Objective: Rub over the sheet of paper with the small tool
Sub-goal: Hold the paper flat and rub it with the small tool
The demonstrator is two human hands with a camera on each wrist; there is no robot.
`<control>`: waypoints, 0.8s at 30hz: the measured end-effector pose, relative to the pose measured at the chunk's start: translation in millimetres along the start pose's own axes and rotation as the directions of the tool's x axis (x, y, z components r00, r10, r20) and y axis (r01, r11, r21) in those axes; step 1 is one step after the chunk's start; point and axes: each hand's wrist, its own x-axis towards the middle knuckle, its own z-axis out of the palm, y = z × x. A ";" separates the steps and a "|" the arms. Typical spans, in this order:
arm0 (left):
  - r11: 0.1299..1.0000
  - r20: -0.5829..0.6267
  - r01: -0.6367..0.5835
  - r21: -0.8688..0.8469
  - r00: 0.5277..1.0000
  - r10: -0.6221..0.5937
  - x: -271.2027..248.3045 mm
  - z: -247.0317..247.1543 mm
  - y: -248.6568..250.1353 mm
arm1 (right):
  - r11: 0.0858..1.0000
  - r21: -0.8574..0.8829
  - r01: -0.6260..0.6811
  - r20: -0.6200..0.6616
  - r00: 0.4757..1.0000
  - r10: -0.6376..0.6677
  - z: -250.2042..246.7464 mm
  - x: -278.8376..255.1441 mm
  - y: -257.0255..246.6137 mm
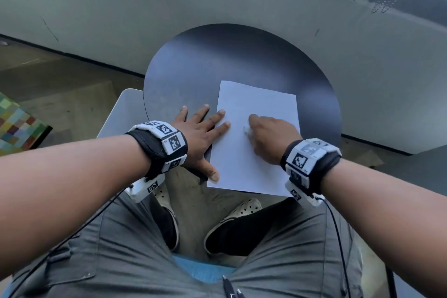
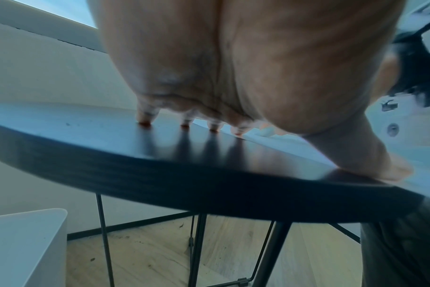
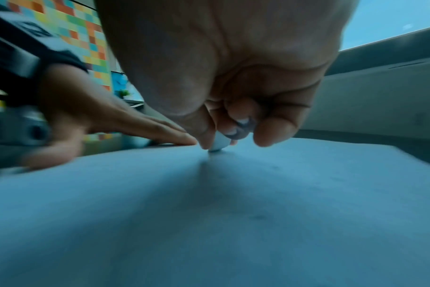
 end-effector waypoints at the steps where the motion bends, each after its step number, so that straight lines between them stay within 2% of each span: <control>1: 1.000 0.002 -0.001 -0.003 1.000 0.001 0.0 0.1 -0.1 | 0.997 0.016 0.075 -0.001 0.997 -0.075 1.8 -7.1 -13.9; 3: 1.000 0.005 -0.004 -0.002 1.000 0.004 0.1 0.3 0.0 | 0.951 0.003 0.310 0.058 0.949 -0.310 4.8 -26.2 -36.1; 5: 1.000 0.010 -0.008 0.002 1.000 0.008 -0.6 0.0 0.3 | 0.902 -0.012 0.432 0.097 0.898 -0.429 2.6 -30.8 -32.1; 6: 1.000 0.009 -0.009 0.000 1.000 0.009 -0.5 -0.2 0.5 | 0.918 -0.023 0.395 0.085 0.916 -0.392 -0.2 -25.5 -22.8; 8: 1.000 -0.002 -0.009 -0.002 1.000 0.009 -0.1 -0.2 0.8 | 0.989 -0.008 0.149 0.065 0.987 -0.148 -7.7 -8.4 0.2; 9: 1.000 -0.007 -0.008 -0.002 1.000 0.008 0.0 0.0 0.6 | 1.000 -0.001 0.005 0.065 0.998 -0.005 -11.1 -2.8 9.7; 10: 1.000 -0.008 -0.005 -0.001 1.000 0.005 0.2 0.1 0.3 | 0.997 0.007 -0.072 0.060 0.996 0.071 -10.3 -0.4 12.8; 11: 1.000 -0.007 -0.004 -0.002 1.000 0.004 0.3 0.4 0.0 | 0.998 0.002 -0.069 0.047 0.997 0.069 -9.9 -2.0 8.0; 13: 1.000 -0.006 -0.001 -0.013 1.000 0.001 0.1 1.1 0.0 | 0.996 0.018 0.088 0.040 0.995 -0.089 -5.4 -14.9 -17.6; 15: 1.000 -0.006 -0.004 -0.014 1.000 0.004 0.4 1.8 0.4 | 0.958 0.018 0.287 0.116 0.951 -0.287 -0.8 -28.7 -34.7; 16: 1.000 -0.006 -0.006 -0.016 1.000 0.006 0.2 2.3 0.6 | 0.945 0.021 0.328 0.126 0.936 -0.328 -0.4 -28.4 -33.6; 17: 1.000 -0.005 -0.009 -0.015 1.000 0.009 -0.5 2.9 1.0 | 0.950 0.026 0.312 0.100 0.945 -0.313 -0.8 -23.1 -26.7; 19: 1.000 0.001 -0.010 -0.006 1.000 0.010 -2.2 3.7 2.7 | 0.984 0.055 0.167 0.055 0.984 -0.170 -2.9 -11.8 -6.4; 21: 1.000 0.013 -0.011 -0.011 1.000 0.011 -4.0 1.2 4.9 | 0.995 0.072 0.075 0.030 0.997 -0.078 -1.2 -10.3 8.2; 24: 0.999 -0.023 -0.015 -0.049 1.000 0.014 -3.1 -12.6 5.2 | 0.993 0.074 0.095 0.012 0.995 -0.096 7.0 -18.0 7.2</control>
